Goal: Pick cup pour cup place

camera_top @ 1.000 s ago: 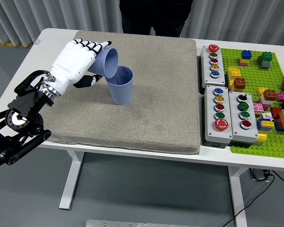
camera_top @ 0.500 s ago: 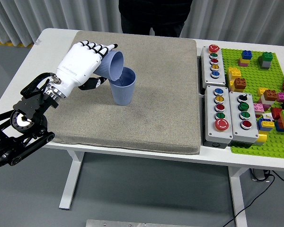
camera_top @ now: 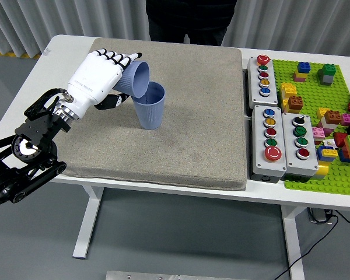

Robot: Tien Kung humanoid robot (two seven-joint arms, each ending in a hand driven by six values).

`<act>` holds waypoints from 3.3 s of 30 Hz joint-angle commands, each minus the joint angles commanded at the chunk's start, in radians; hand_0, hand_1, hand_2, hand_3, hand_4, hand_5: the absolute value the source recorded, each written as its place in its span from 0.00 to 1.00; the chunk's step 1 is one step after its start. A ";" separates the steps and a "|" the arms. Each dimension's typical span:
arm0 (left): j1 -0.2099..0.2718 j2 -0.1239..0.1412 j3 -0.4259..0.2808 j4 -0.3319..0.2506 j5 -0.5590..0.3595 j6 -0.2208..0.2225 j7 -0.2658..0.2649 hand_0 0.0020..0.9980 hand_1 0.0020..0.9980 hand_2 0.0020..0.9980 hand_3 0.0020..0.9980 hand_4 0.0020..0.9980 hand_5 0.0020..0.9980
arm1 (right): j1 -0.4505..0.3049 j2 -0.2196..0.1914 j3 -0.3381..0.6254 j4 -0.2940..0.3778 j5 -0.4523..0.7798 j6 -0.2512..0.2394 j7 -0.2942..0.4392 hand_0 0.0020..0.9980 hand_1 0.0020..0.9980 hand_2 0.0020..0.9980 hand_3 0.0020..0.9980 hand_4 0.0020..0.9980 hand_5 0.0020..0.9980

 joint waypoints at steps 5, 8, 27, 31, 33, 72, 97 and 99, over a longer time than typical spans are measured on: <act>-0.003 0.004 -0.004 -0.005 0.000 0.000 0.000 0.55 0.58 0.60 0.61 0.54 0.12 | -0.001 0.000 0.000 0.000 0.000 0.000 0.000 0.69 0.68 0.60 0.59 0.00 0.10; -0.005 0.004 -0.005 -0.008 0.000 0.002 0.000 0.55 0.58 0.60 0.61 0.54 0.12 | 0.001 -0.001 0.001 0.000 -0.002 0.000 0.000 0.69 0.68 0.60 0.59 0.00 0.10; -0.010 0.015 0.001 -0.013 0.000 0.006 0.010 0.55 0.58 0.60 0.60 0.54 0.12 | -0.006 0.000 0.003 0.000 -0.007 0.001 -0.001 0.69 0.68 0.60 0.59 0.00 0.10; -0.014 0.017 0.008 -0.015 0.000 0.008 0.014 0.55 0.58 0.60 0.60 0.54 0.12 | -0.006 0.001 0.003 0.000 -0.006 0.000 -0.001 0.69 0.68 0.61 0.59 0.00 0.11; -0.019 0.021 0.016 -0.016 0.000 0.010 0.018 0.55 0.58 0.60 0.60 0.54 0.12 | -0.006 0.001 0.003 0.000 -0.006 0.000 -0.001 0.69 0.68 0.61 0.59 0.00 0.11; -0.138 0.084 0.150 -0.035 0.000 0.009 0.068 0.56 0.58 0.59 0.59 0.52 0.11 | 0.000 -0.002 -0.010 0.000 0.015 -0.003 -0.001 0.69 0.68 0.61 0.59 0.00 0.11; -0.031 0.061 0.043 -0.023 -0.320 0.100 -0.038 0.56 0.57 0.59 0.59 0.52 0.10 | -0.009 0.003 -0.013 0.000 0.013 -0.002 -0.003 0.69 0.68 0.61 0.59 0.00 0.10; -0.014 0.053 0.029 -0.021 -0.392 0.116 -0.065 0.56 0.57 0.59 0.59 0.52 0.10 | -0.011 0.004 -0.011 0.000 0.008 -0.001 -0.004 0.69 0.68 0.61 0.59 0.00 0.10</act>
